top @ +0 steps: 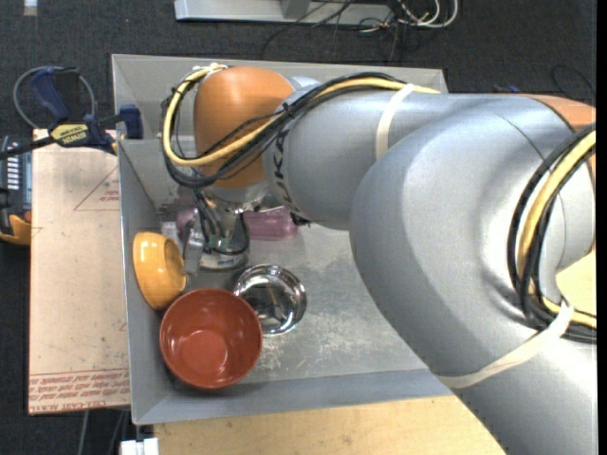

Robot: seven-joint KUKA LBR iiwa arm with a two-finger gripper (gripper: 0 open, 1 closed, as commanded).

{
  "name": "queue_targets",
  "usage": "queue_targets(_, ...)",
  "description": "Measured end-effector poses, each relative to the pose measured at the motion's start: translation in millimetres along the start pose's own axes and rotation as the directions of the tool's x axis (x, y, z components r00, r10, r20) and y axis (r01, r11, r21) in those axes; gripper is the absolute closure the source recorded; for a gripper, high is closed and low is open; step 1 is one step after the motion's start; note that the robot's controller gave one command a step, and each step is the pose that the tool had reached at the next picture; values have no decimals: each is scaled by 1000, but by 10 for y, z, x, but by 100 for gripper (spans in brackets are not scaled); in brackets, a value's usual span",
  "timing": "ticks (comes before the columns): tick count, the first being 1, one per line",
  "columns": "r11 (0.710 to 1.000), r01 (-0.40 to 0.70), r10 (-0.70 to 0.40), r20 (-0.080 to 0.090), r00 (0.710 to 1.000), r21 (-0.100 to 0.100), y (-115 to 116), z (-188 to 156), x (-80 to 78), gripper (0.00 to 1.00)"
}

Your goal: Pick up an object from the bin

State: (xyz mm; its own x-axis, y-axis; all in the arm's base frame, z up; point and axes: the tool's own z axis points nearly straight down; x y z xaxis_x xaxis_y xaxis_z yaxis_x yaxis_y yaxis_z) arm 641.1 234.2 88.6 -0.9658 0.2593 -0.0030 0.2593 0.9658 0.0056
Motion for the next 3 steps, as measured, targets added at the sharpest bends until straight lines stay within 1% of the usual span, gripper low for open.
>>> queue_targets(2,1000,-3,3,-4,1000,2,1,-110,14,100)
queue_targets(3,1000,-3,3,-12,1000,8,-11,-449,34,100)
